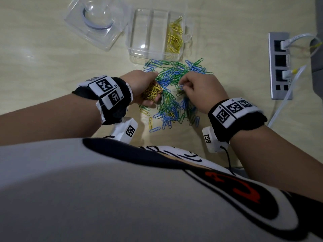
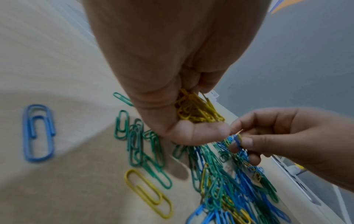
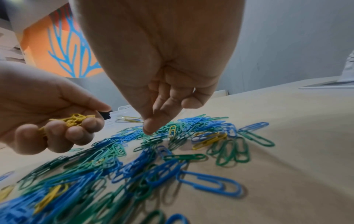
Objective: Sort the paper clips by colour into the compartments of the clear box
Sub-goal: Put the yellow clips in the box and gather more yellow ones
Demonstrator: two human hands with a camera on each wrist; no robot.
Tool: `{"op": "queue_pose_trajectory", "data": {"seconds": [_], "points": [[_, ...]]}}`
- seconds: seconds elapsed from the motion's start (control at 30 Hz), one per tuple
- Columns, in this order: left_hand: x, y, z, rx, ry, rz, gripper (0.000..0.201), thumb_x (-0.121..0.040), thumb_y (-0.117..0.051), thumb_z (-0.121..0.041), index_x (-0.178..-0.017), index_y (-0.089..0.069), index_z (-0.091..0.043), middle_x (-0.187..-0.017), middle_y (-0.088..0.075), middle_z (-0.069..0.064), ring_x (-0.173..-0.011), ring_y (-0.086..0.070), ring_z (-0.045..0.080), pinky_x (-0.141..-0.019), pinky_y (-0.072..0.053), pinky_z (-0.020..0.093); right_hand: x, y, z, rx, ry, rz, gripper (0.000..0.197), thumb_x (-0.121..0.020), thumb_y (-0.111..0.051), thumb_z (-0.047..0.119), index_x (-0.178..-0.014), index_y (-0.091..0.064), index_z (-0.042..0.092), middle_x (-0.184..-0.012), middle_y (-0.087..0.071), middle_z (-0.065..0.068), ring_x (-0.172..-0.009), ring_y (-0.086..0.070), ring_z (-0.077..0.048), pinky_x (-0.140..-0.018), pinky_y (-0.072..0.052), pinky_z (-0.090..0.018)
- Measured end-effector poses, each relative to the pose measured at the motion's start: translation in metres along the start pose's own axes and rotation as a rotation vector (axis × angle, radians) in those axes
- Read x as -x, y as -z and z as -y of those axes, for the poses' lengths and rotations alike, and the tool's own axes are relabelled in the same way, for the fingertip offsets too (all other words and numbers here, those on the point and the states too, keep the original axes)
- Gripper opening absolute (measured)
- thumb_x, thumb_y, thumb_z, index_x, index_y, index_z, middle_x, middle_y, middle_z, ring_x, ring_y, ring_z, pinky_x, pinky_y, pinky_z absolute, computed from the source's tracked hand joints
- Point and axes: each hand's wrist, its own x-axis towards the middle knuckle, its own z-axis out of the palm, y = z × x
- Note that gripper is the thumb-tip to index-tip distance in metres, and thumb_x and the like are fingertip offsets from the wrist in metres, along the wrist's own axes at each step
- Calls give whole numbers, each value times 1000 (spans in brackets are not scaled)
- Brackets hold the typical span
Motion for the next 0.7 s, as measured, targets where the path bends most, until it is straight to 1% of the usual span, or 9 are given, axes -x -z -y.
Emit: {"op": "queue_pose_trajectory", "data": {"seconds": [0.1, 0.23, 0.37, 0.47, 0.57, 0.63, 0.7], "points": [[-1, 0, -1, 7, -3, 3, 39, -101, -36, -38, -93, -52, -4, -54, -58, 8, -46, -57, 19, -47, -54, 26, -1, 1, -2, -3, -17, -5, 20, -90, -51, 18, -105, -63, 25, -94, -69, 2, -95, -61, -23, -83, -49, -37], [-2, 1, -1, 13, -5, 6, 39, -101, -36, -38, -90, -52, -5, -52, -58, 7, -45, -57, 18, -49, -54, 27, -1, 1, -4, 32, -24, -23, 19, -86, -50, 19, -97, -64, 27, -92, -69, 1, -93, -61, -26, -82, -49, -40], [-3, 0, 0, 14, -9, 3, 39, -101, -36, -39, -88, -51, -5, -51, -58, 7, -44, -56, 18, -53, -54, 29, -1, 2, -4, -37, -8, -34, 16, -89, -54, 20, -102, -60, 26, -87, -70, 3, -88, -62, -25, -80, -50, -38], [-2, -1, 0, 16, -7, 2, 38, -102, -35, -39, -90, -50, -6, -50, -57, 6, -44, -56, 18, -51, -54, 28, -2, 2, -6, 11, 1, -27, 16, -89, -55, 25, -105, -59, 28, -90, -70, 3, -90, -62, -26, -79, -50, -38], [-2, -1, 1, 18, -8, 2, 38, -102, -35, -39, -94, -50, -5, -51, -57, 7, -45, -57, 18, -49, -54, 27, -2, 1, -8, 51, 25, -33, 22, -87, -50, 19, -102, -63, 27, -95, -71, 1, -92, -62, -26, -81, -50, -40], [-2, 0, 1, 14, -8, 2, 37, -102, -36, -39, -97, -50, -5, -52, -58, 7, -45, -57, 18, -48, -53, 26, -2, 2, -8, 37, 25, -28, 23, -86, -51, 15, -101, -65, 27, -97, -70, 4, -92, -62, -23, -83, -50, -40], [-1, 1, 1, 10, -5, 1, 37, -102, -36, -39, -98, -50, -5, -52, -58, 7, -45, -57, 18, -45, -53, 24, -2, 3, -8, 14, 18, -25, 26, -82, -54, 11, -99, -65, 27, -94, -67, 9, -88, -60, -18, -84, -49, -39]]}}
